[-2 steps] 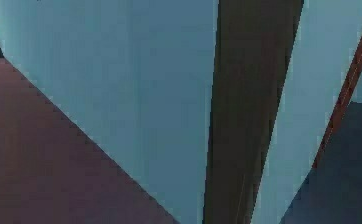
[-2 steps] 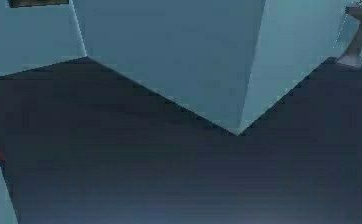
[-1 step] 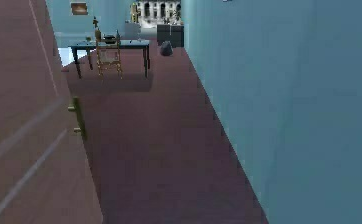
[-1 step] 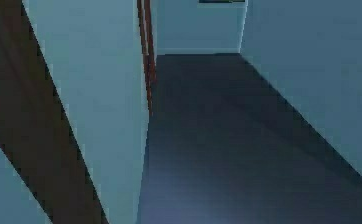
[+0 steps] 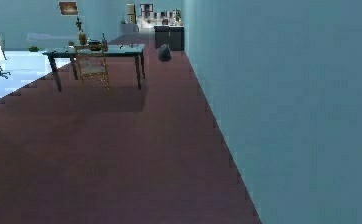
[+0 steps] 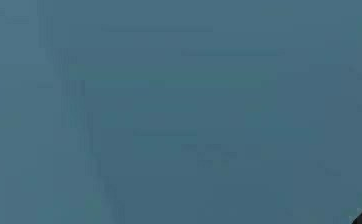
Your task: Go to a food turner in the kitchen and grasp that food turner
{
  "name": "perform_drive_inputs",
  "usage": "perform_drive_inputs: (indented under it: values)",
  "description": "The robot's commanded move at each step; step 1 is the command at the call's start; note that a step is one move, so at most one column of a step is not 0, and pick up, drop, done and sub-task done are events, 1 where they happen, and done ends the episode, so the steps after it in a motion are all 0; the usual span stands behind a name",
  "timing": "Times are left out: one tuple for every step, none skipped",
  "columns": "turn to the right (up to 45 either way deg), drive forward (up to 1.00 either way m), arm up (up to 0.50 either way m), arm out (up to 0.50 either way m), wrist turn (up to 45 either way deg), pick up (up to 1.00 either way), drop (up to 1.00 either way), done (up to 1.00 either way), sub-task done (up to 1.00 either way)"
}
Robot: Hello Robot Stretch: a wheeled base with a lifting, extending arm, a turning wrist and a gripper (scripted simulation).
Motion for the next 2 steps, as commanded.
perform_drive_inputs:
  values:
    - [0.0, 1.0, 0.0, 0.0, 0.0, 0.0, 0.0, 0.0, 0.0]
    - [0.0, 1.0, 0.0, 0.0, 0.0, 0.0, 0.0, 0.0, 0.0]
